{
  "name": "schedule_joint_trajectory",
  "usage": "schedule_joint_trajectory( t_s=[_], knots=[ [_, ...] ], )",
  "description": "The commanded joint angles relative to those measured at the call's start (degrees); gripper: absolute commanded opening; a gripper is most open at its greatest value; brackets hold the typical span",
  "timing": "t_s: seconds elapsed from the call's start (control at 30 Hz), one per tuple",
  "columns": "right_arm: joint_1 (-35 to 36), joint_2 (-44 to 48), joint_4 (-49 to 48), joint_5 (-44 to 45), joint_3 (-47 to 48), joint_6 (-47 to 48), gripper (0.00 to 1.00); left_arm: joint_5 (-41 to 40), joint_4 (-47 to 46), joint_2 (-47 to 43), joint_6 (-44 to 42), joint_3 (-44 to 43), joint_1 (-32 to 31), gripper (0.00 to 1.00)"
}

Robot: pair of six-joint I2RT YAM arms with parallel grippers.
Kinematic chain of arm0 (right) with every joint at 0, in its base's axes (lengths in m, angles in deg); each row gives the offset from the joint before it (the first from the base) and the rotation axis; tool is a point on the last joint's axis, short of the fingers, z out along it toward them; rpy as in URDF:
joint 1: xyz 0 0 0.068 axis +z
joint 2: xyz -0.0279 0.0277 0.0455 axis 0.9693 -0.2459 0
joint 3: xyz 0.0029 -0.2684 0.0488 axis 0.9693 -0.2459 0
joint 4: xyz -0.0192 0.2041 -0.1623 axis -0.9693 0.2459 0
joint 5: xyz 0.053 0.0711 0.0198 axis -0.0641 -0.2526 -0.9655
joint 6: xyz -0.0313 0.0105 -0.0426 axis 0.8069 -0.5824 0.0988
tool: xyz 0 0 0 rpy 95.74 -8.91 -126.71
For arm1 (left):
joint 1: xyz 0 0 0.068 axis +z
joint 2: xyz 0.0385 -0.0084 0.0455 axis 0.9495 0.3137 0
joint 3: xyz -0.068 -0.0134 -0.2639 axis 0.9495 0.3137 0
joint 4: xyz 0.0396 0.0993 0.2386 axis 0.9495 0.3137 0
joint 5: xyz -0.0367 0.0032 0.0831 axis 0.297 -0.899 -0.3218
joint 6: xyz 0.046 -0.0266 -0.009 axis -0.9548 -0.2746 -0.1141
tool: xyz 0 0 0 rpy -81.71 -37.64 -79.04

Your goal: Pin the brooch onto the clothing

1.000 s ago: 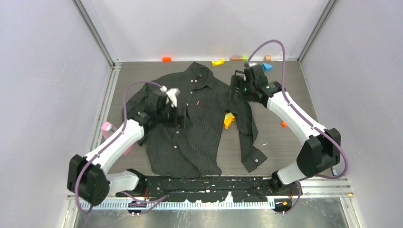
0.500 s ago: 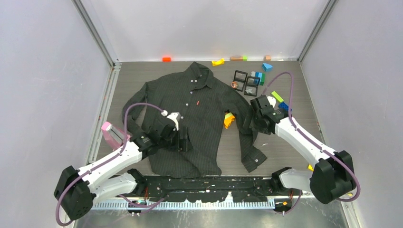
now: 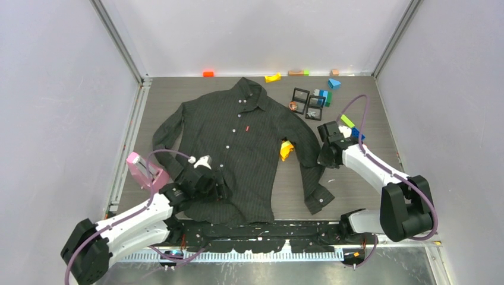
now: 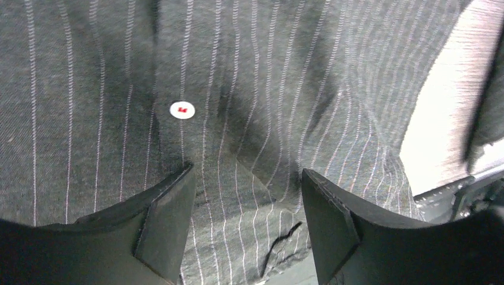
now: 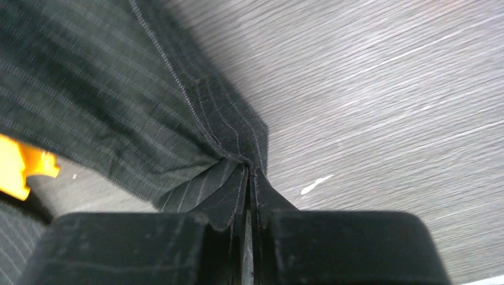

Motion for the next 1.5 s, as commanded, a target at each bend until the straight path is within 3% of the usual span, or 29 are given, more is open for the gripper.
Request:
schedule_joint_trajectory(
  t_s=[0.0,0.23,0.37,0.47,0.53,0.6,0.63,0.73,0.8,0.97,1.13,1.27,1.47],
  knots=[
    [-5.59,-0.50,-2.20,2.14,2.81,1.40,0.06,-7.98,14.57,-7.43,4.50,1.76,-0.20,0.67],
    [-14.96,-5.17,-5.86,-0.60,5.40,1.94,0.03,-10.35,25.97,-22.12,7.80,2.04,-0.13,0.61],
    [-17.29,-8.52,-6.26,-0.28,7.30,2.33,0.01,-10.48,28.61,-24.23,8.04,-0.01,-0.13,0.62],
    [-19.10,-8.68,-5.84,0.63,8.45,3.19,0.06,-9.36,26.95,-22.70,4.83,-3.85,-0.13,0.70],
    [-19.20,-7.05,-5.21,1.24,9.23,3.98,0.26,-8.51,26.05,-19.23,1.58,-7.72,-0.13,0.85],
    [-19.17,-4.65,-4.68,1.14,9.73,4.99,0.40,-7.54,25.78,-14.12,-3.15,-12.88,-0.13,0.94],
    [-19.16,-3.70,-4.62,0.15,9.96,6.03,0.52,-7.18,25.77,-11.65,-5.91,-15.39,-0.13,0.99],
    [-19.16,0.84,-4.08,-4.25,10.47,8.73,0.72,-5.69,25.56,-3.54,-13.88,-23.80,0.78,1.00],
    [-19.16,2.93,-3.92,-8.59,10.98,10.60,0.77,-0.77,24.42,1.25,-19.44,-28.97,3.95,1.00],
    [-18.62,4.63,-5.77,-15.74,12.67,12.66,0.80,18.37,23.36,12.00,-28.45,-40.54,20.26,1.00],
    [-15.46,-0.74,-7.09,-17.88,18.42,13.42,0.80,15.52,23.40,18.51,-36.70,-50.65,27.36,1.00],
    [-10.08,-9.60,-7.12,-12.39,29.34,14.68,0.80,14.65,23.02,23.14,-39.84,-54.56,30.74,1.00],
    [-4.38,-28.83,-5.27,-7.01,46.34,14.03,0.79,12.28,17.29,24.19,-41.76,-50.55,31.51,1.00]
  ],
)
